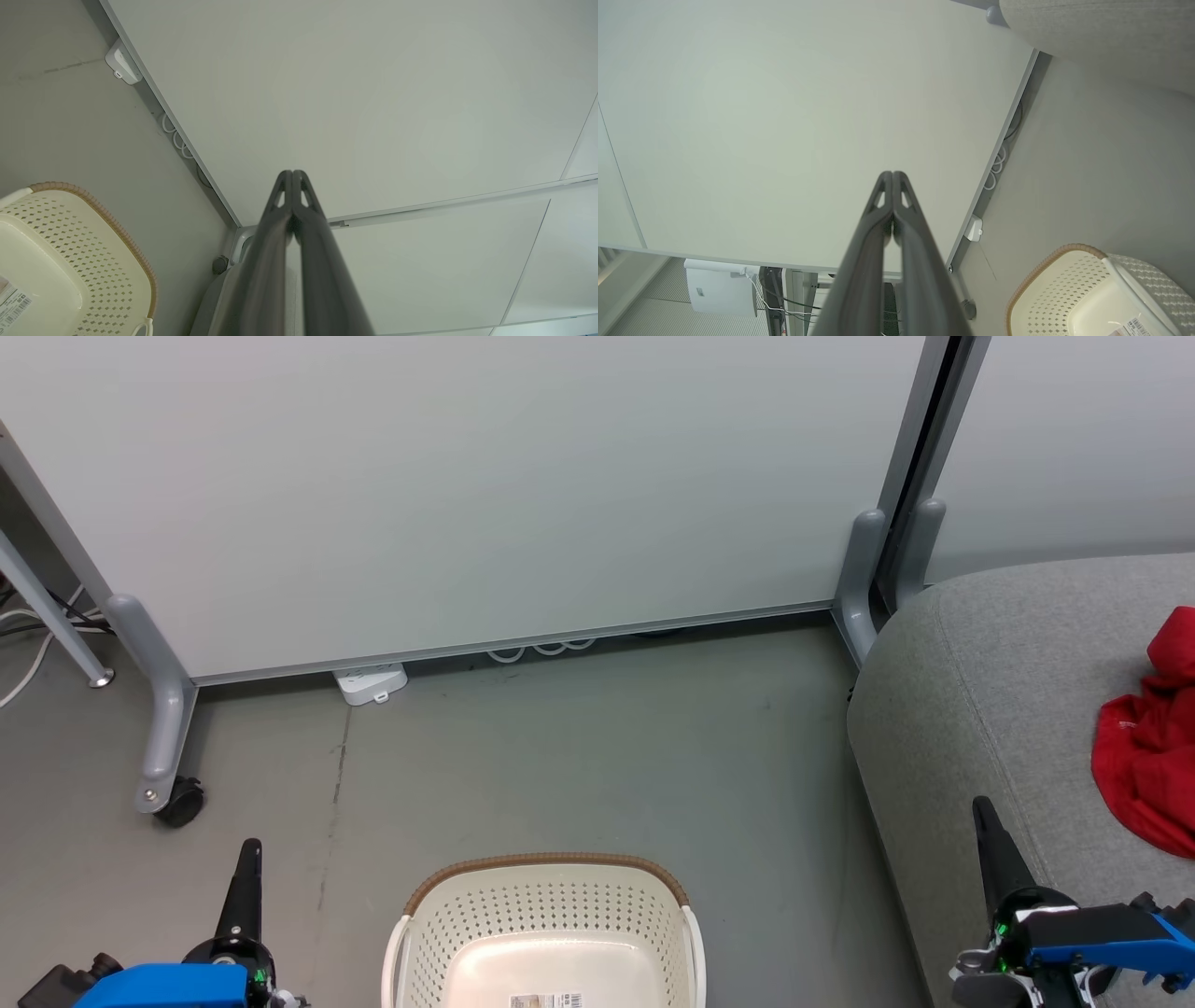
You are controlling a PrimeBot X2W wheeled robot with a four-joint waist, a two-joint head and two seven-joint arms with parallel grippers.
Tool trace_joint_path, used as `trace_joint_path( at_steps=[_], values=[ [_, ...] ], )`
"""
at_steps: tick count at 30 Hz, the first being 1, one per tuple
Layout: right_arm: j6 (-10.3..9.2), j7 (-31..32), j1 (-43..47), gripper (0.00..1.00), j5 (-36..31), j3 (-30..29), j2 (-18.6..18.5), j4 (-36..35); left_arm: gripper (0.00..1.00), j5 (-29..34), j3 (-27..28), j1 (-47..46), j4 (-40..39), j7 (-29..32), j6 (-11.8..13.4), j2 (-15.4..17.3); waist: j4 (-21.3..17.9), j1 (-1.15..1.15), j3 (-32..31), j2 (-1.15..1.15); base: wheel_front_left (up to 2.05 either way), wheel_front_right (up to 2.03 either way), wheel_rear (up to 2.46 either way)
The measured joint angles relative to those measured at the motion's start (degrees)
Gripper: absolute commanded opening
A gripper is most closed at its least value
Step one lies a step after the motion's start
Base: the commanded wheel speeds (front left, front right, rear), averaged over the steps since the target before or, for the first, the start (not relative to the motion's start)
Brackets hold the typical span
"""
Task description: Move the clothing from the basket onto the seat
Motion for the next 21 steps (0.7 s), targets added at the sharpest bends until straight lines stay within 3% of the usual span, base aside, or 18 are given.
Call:
trace_joint_path(
  at_steps=[21],
  values=[
    [-0.01,1.3,-1.1,0.00,10.2,-0.5,0.0,0.2,0.00,-8.6,1.3,-0.6,-1.1,2.4,-0.1,-0.1,-0.3,0.00,-0.1,0.00,0.00,0.00,0.00]
  ],
)
